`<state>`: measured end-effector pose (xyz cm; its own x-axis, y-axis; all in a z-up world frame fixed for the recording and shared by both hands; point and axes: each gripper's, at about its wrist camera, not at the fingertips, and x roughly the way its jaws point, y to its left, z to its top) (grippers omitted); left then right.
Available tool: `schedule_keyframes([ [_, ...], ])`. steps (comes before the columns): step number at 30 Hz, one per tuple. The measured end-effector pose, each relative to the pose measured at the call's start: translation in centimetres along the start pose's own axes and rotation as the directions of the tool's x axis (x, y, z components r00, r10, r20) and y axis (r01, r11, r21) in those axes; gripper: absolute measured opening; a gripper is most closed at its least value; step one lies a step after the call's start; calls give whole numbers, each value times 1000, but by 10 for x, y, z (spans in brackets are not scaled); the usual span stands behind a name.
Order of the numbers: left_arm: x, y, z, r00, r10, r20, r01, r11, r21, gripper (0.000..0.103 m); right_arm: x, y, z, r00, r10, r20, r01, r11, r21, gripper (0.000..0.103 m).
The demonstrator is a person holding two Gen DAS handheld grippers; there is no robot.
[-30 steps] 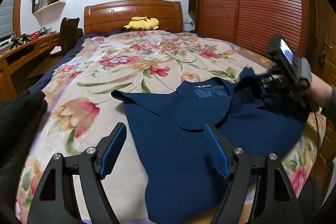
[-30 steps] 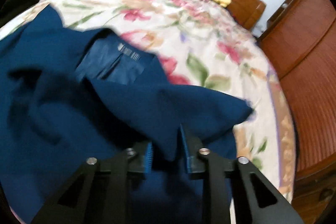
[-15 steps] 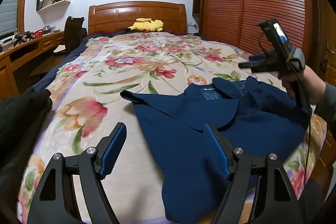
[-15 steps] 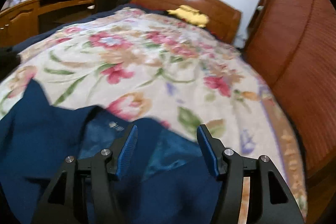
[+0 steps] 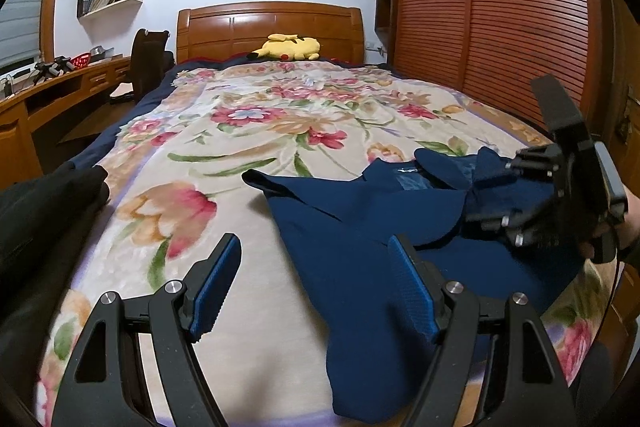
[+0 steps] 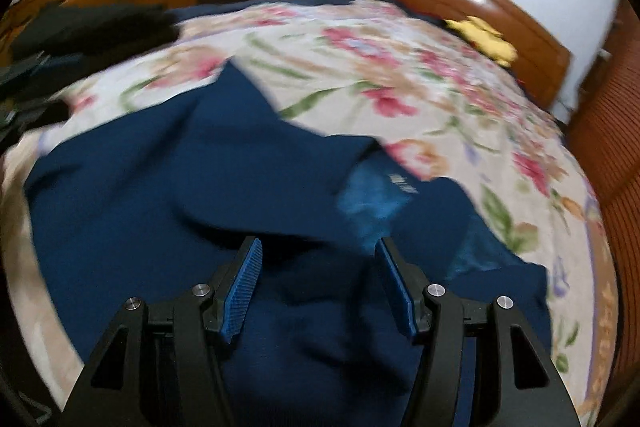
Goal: Fold large clothes
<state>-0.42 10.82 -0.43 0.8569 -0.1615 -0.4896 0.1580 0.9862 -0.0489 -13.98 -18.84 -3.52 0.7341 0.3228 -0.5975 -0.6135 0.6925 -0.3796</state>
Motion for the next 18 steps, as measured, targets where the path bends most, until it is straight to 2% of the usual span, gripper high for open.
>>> schedule_keyframes([
  [3, 0, 1, 0, 1000, 1, 0, -1, 1000, 2, 77, 1, 13, 2, 1000, 0, -13, -1, 998, -66, 61],
  [11, 1, 4, 0, 1000, 6, -4, -6, 1000, 4, 77, 24, 13, 28, 999, -44, 11, 45, 994, -101, 60],
  [12, 1, 5, 0, 1000, 6, -5, -6, 1000, 3, 77, 30, 7, 30, 999, -39, 26, 41, 994, -100, 51],
  [14, 1, 4, -1, 1000, 6, -5, -6, 1000, 5, 77, 46, -3, 40, 999, -5, 42, 9, 996, -89, 7],
  [15, 1, 5, -1, 1000, 6, -7, -6, 1000, 7, 77, 48, -8, 44, 999, 6, 50, -2, 997, -76, 3],
  [18, 3, 5, -1, 1000, 7, -12, -7, 1000, 11, 77, 54, -32, 55, 995, 2, 98, -2, 1000, -3, 3],
])
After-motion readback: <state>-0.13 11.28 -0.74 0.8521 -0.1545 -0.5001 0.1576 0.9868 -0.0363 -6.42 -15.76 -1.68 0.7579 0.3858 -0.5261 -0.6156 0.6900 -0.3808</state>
